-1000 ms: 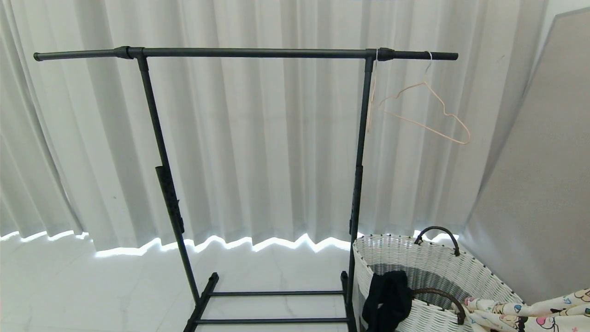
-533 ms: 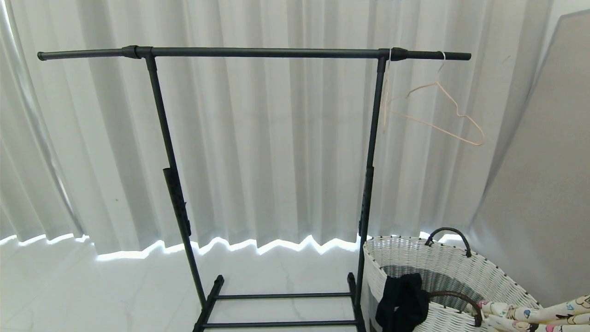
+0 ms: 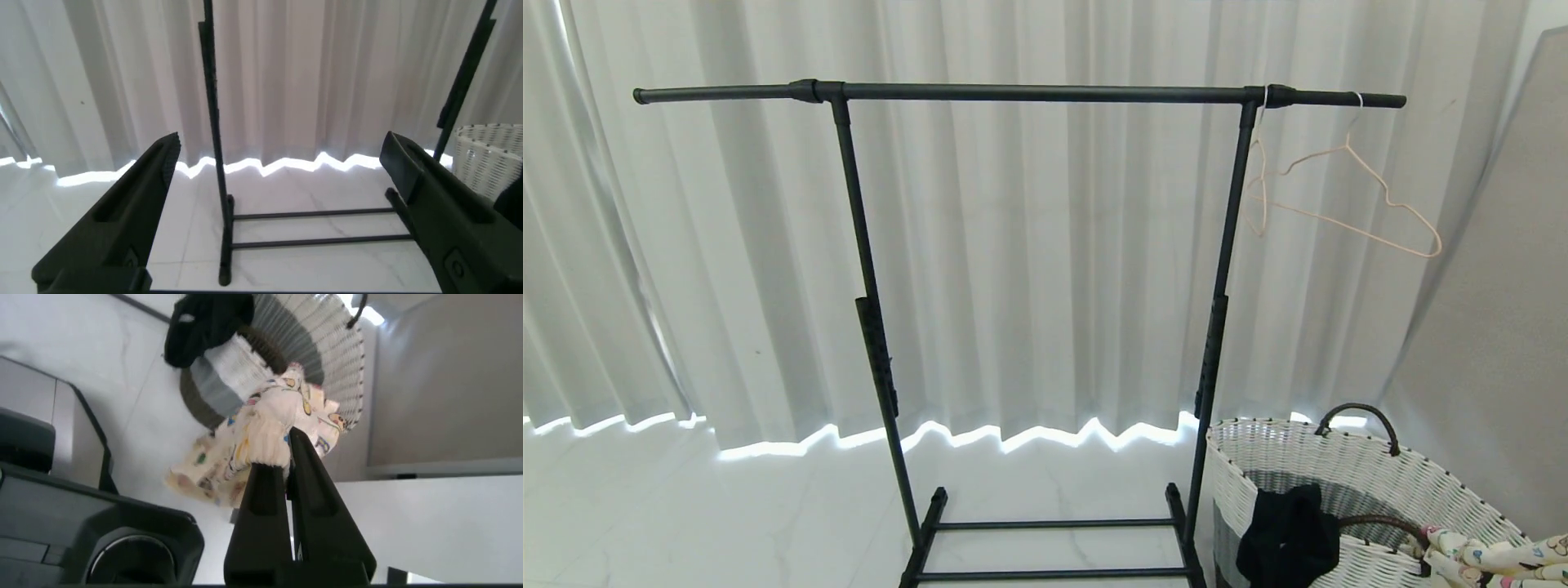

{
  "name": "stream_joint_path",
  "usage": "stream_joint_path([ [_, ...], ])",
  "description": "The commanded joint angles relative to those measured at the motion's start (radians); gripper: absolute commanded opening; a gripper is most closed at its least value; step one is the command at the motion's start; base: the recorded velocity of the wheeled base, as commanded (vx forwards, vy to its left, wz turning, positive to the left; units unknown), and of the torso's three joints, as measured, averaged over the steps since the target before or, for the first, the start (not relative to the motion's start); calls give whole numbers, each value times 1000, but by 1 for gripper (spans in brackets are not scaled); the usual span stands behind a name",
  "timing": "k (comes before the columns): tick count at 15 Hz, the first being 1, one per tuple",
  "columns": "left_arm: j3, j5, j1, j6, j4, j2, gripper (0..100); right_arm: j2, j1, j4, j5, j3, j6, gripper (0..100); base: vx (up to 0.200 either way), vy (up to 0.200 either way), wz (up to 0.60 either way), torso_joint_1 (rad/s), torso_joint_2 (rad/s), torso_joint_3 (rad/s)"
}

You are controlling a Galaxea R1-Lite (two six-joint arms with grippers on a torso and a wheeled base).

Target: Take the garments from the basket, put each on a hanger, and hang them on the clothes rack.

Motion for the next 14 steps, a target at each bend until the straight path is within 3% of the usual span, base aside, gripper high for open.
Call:
stream_joint_path([
  [1,0,-5,1,27,1,2,100,28,21,0,2,11,-1,0,0,0,0,0,0,0],
  [2,0,-9,-1,56,0,2,100,42,37,0,2,9,2,0,0,0,0,0,0,0],
  [6,0,-11,-1,57,0,0,100,116,64,0,4,-5,16,0,0,0,0,0,0,0],
  [9,1,-11,-1,47,-7,0,100,153,219,-13,91,-29,87,0,0,0,0,0,0,0],
  [11,0,-12,1,59,-5,2,100,170,299,-17,94,-35,111,0,0,0,0,0,0,0],
  [14,1,-11,-1,54,-5,0,100,197,346,-77,94,-31,142,0,0,0,0,0,0,0],
])
